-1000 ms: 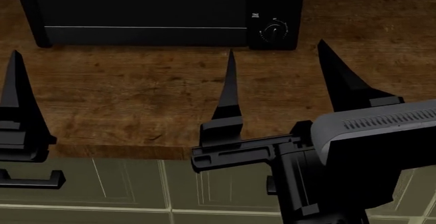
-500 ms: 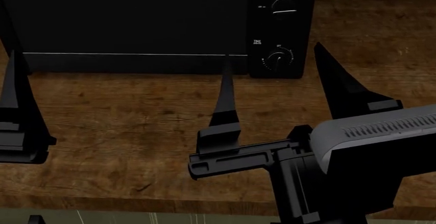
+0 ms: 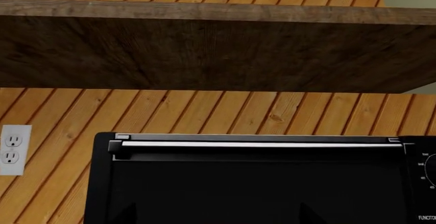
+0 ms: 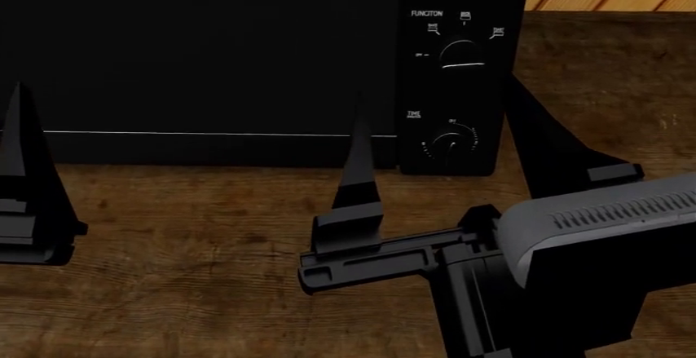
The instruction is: Decrease the toaster oven temperature.
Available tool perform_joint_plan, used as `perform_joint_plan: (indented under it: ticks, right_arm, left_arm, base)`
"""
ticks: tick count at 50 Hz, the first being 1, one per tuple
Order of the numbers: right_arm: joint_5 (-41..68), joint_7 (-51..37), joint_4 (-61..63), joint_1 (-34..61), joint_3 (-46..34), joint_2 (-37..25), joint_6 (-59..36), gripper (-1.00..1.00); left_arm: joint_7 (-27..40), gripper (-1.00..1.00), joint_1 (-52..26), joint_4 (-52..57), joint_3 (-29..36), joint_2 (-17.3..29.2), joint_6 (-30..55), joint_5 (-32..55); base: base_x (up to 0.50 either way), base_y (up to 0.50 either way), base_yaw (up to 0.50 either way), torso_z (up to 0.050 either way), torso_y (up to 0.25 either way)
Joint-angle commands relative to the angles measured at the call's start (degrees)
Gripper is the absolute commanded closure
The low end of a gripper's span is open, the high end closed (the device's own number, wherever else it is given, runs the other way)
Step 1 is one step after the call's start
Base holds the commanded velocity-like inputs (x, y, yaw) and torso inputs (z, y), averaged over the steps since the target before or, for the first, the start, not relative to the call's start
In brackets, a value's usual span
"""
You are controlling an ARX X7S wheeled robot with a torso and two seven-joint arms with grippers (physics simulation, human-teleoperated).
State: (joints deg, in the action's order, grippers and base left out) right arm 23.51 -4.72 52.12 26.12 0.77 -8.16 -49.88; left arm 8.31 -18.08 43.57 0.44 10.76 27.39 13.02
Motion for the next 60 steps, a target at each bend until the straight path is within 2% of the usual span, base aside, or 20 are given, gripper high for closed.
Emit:
perform_joint_plan:
  ticks: [1,37,60]
  right_arm:
    - [0.92,-0.69,0.27,-0.02,-0.19,-0.49,0.08,-1.00]
    - [4.47,-2.55,0.35,0.12,0.62,-1.68,-0.43,-1.00]
    - [4.96,-3.67,-0.07,0.27,-1.10,-2.50,0.56,-1.00]
  left_arm:
    - [0.37,-1.00,0.21,-0.07,-0.02,0.45,-0.30,0.62]
    - [2.71,-1.00,0.33,-0.60,1.36,2.21,-1.36,2.19]
    - [3.60,-1.00,0.89,-1.49,1.11,3.17,-2.90,3.76]
  base:
    - [0.22,0.00,0.00,0.000,0.000]
    - [0.01,0.00,0.00,0.000,0.000]
    - [0.17,0.00,0.00,0.000,0.000]
